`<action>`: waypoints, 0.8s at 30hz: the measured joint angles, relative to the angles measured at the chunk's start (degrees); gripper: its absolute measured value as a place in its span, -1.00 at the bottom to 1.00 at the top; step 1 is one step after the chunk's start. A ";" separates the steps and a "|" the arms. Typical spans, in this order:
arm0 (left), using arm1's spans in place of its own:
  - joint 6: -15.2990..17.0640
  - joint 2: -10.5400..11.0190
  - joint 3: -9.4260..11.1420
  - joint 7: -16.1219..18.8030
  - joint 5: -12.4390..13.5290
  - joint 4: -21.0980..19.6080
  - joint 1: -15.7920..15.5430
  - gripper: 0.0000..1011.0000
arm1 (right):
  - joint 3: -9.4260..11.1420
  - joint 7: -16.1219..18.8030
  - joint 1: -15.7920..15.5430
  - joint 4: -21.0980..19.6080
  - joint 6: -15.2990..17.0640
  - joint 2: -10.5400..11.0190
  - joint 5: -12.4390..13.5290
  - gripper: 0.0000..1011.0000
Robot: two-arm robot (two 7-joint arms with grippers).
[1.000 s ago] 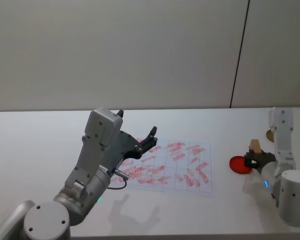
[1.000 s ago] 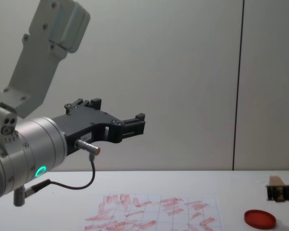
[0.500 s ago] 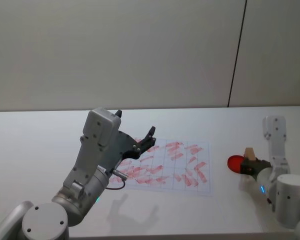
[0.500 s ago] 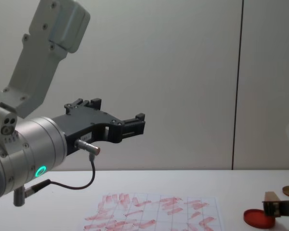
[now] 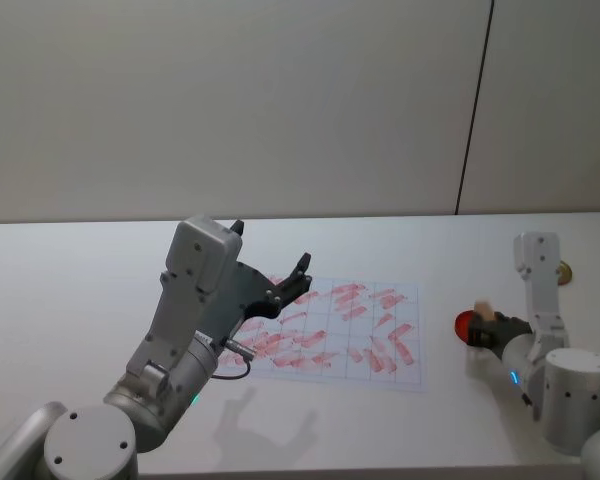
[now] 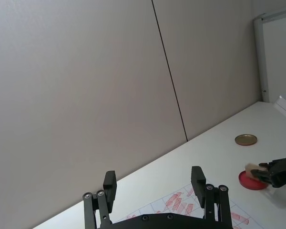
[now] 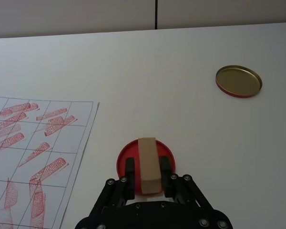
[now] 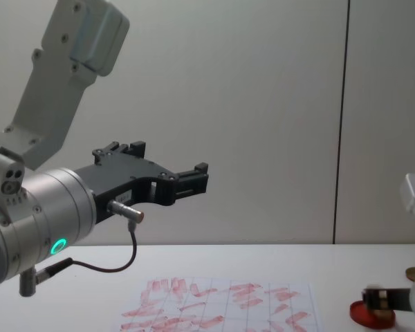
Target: Use the one hand to pick up the stamp and affix it onto the A4 paper.
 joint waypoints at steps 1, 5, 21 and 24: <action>0.00 0.00 0.00 0.00 0.00 0.00 0.00 0.96 | 0.00 0.05 0.05 0.11 -0.09 -0.02 -0.03 -0.41; 0.00 0.00 0.00 0.00 0.00 0.00 0.00 0.96 | -0.08 0.18 0.55 1.06 -0.61 -0.19 -0.27 -0.13; 0.00 0.00 0.00 0.00 0.00 0.00 0.00 0.96 | -0.22 -0.07 -0.09 -1.65 -2.80 -0.28 -1.17 0.81; 0.00 0.00 0.00 0.00 0.00 0.00 0.00 0.96 | -0.19 -0.14 -1.07 -4.26 -3.07 -0.06 -1.25 0.97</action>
